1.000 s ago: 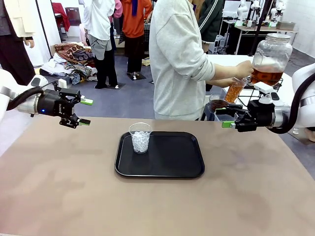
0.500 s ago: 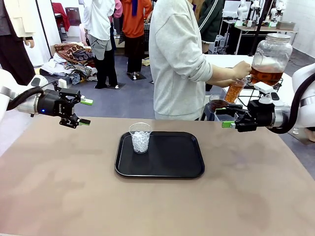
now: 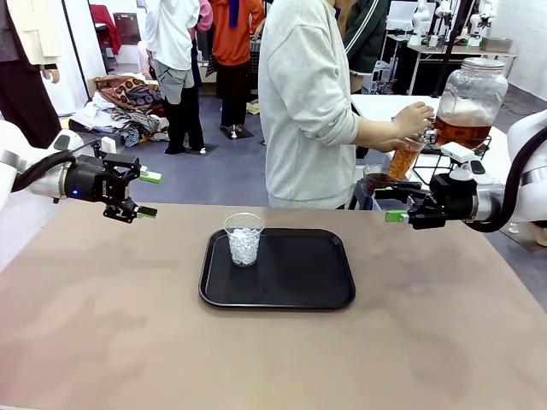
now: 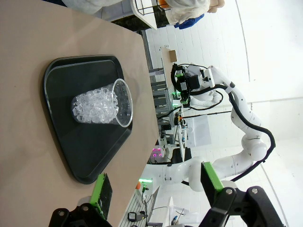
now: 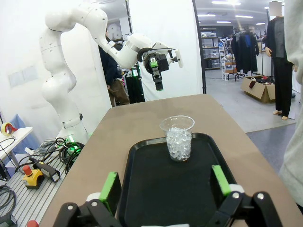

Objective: Pour the drink into the iced cup.
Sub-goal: Pick up the iced cup indicated by the human and present it to them.

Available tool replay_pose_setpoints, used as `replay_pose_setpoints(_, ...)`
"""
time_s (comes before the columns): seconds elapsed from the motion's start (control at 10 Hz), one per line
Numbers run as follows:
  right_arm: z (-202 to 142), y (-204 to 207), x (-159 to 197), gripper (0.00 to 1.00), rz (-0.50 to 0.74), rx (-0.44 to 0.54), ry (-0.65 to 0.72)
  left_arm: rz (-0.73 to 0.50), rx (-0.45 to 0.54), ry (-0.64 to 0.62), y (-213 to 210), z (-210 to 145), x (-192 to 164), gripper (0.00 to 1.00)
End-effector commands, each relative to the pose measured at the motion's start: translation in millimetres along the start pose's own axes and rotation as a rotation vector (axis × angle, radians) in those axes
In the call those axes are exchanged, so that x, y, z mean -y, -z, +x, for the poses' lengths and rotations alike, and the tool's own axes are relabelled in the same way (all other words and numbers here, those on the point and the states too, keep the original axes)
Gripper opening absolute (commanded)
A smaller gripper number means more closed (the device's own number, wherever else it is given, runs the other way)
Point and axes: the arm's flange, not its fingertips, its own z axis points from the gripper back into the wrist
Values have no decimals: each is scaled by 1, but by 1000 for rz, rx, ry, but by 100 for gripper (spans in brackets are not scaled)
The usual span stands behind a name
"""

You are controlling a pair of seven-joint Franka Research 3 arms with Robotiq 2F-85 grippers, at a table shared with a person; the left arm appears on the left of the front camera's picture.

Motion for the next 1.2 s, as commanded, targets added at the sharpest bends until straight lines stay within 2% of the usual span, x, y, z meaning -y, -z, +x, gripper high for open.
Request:
replay_pose_setpoints(0.0, 3, 1, 1, 100, 2, -3, -4, -11, 11, 11, 1, -1, 0, 100)
replay_pose_setpoints(1.1, 3, 1, 1, 100, 2, -3, -4, -11, 11, 11, 1, -1, 0, 100)
